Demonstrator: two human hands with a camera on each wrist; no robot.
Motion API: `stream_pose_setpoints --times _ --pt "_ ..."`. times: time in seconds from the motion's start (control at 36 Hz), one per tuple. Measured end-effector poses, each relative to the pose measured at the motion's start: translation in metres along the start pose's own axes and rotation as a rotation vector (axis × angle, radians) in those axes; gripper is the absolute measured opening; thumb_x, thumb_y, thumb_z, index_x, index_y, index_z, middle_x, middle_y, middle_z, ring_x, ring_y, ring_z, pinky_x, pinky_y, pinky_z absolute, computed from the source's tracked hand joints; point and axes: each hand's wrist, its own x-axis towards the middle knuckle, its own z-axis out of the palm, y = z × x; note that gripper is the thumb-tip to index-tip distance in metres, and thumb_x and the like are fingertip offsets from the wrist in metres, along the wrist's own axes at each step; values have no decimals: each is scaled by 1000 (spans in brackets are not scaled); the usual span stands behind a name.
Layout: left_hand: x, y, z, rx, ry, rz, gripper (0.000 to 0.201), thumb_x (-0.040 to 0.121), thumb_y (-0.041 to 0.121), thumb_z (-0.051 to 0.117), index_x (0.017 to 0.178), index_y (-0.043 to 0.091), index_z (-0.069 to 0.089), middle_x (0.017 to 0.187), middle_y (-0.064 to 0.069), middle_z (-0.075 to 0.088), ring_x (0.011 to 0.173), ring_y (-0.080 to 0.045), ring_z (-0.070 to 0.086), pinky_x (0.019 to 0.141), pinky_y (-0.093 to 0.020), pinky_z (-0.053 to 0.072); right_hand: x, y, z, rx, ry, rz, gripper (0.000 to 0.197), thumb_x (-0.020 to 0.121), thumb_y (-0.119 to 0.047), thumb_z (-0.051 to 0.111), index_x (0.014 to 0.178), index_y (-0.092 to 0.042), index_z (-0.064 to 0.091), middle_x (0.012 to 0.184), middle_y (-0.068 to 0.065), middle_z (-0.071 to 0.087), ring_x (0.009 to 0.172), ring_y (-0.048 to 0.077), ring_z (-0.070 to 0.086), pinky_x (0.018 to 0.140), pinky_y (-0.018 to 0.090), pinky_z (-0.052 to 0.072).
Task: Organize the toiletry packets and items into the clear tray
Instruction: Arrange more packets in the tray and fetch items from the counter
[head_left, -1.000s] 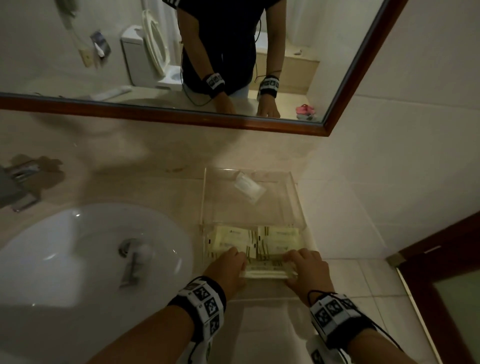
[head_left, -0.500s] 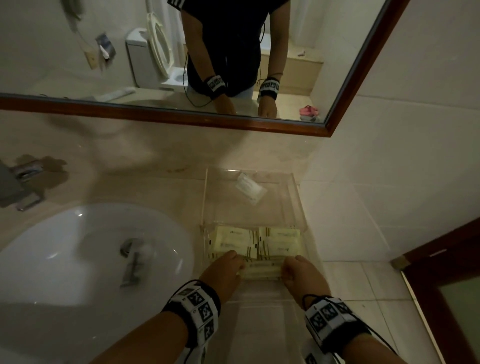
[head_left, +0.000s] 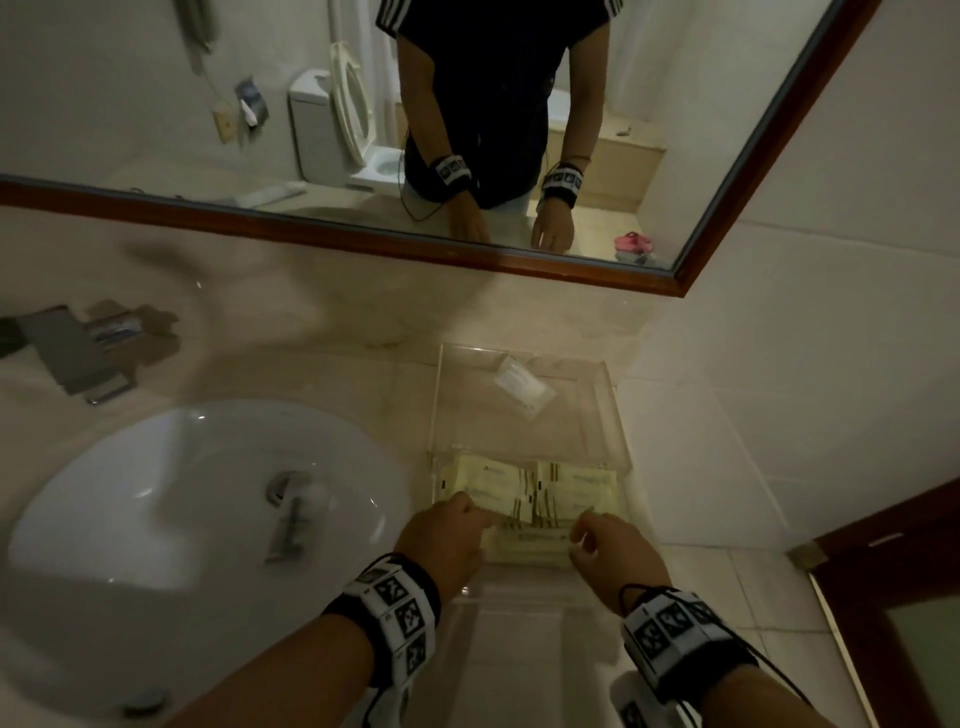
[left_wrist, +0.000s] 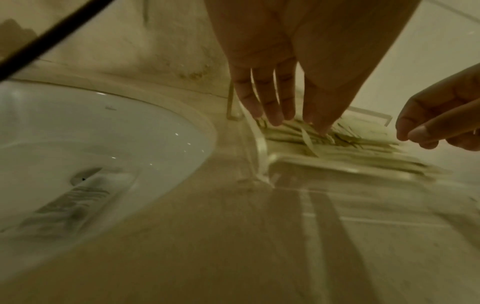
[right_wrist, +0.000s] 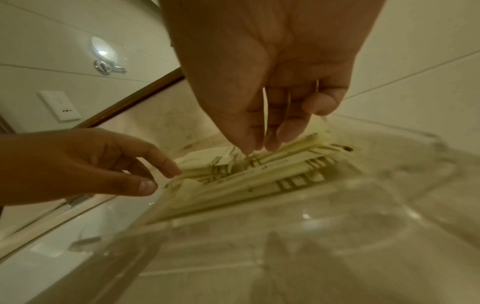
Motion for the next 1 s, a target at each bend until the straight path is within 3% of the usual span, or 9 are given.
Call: stream_pose_setpoints --times 0.19,0.31,0.42,0.56,0.64,0.75,0.86,1.0 --pt "-28 -33 -38 59 97 -77 35 95 29 45 129 24 50 132 1 45 115 -22 49 97 -36 42 5 -62 -9 -7 -5 -104 5 89 -30 51 87 -28 55 92 -4 60 84 14 56 77 29 50" --pt "-53 -67 -61 34 145 -173 32 96 32 44 126 23 51 132 1 45 118 -21 48 99 -35 39 7 -113 -5 -21 -43 -190 11 90 -30 50 92 -25 59 94 -4 64 87 15 58 77 28 48" --pt "-86 -109 -83 23 158 -276 32 97 31 43 125 21 53 132 -1 46 119 -23 47 105 -35 36 9 -170 9 -40 -75 -276 7 89 -28 50 86 -27 57 94 -2 64 86 17 58 76 29 47" --pt "-132 -163 -102 14 155 -406 32 96 31 43 125 20 52 131 -3 46 119 -26 47 101 -38 37 7 -241 29 -117 -120 -392 16 92 -25 47 97 -21 61 97 -1 66 80 16 55 73 24 44" --pt "-159 -197 -112 3 176 -467 33 97 33 41 126 22 51 135 -2 44 121 -24 46 101 -36 37 6 -280 43 -128 -161 -448 17 93 -26 45 96 -20 60 96 2 65 84 20 59 79 31 51" --pt "-190 -240 -121 -21 184 -540 33 97 34 40 127 22 50 136 -2 43 121 -23 46 102 -36 37 4 -331 60 -174 -227 -508 20 96 -27 42 102 -19 59 103 0 62 83 17 52 75 25 42" --pt "-216 -277 -130 -32 206 -619 32 97 34 41 125 23 51 133 -1 46 118 -22 47 101 -35 38 3 -375 82 -136 -285 -537 9 93 -24 47 89 -23 55 101 2 62 89 20 57 82 31 49" --pt "-241 -323 -145 -34 215 -681 31 97 34 40 124 22 50 130 -2 45 115 -24 48 97 -37 40 6 -424 104 -145 -291 -571 12 90 -27 47 92 -26 59 95 -3 65 86 16 60 81 30 51"
